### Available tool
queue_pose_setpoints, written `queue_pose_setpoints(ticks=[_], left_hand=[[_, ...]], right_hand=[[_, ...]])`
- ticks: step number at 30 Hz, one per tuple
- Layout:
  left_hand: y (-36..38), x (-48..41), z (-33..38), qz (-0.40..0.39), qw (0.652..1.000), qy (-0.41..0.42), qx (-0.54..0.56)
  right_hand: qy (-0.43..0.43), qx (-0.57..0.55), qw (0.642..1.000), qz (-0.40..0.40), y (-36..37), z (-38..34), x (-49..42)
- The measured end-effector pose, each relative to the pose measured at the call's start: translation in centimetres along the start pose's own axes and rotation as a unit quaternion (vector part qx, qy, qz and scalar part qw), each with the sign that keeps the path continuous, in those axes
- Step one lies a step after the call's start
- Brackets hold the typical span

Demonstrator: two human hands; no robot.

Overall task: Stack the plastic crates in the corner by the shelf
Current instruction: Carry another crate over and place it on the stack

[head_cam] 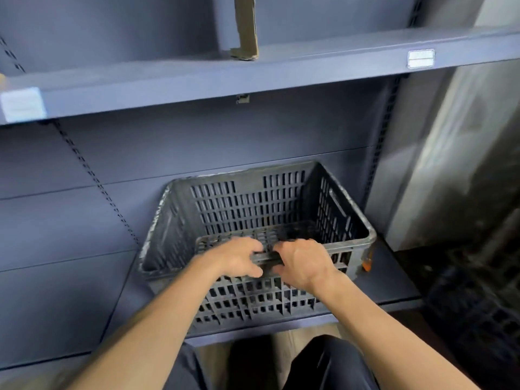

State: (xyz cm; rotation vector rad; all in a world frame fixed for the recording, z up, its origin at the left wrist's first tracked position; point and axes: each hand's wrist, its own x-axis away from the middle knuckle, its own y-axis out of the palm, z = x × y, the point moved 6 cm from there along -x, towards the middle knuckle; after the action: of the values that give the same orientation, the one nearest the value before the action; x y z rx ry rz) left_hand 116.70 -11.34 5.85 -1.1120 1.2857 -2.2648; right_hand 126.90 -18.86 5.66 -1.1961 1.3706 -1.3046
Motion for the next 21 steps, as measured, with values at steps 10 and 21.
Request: queue_pose_setpoints(ticks=[10, 21], left_hand=[[0.6, -0.6, -0.3, 0.083, 0.996, -0.016, -0.042], [1.1, -2.0, -1.2, 0.066, 0.997, -0.030, -0.038]], right_hand=[[0.019, 0.051, 0.994, -0.097, 1.2, -0.2, -3.4], [0.007, 0.043, 0.994, -0.102, 1.3, -0.4, -3.7]])
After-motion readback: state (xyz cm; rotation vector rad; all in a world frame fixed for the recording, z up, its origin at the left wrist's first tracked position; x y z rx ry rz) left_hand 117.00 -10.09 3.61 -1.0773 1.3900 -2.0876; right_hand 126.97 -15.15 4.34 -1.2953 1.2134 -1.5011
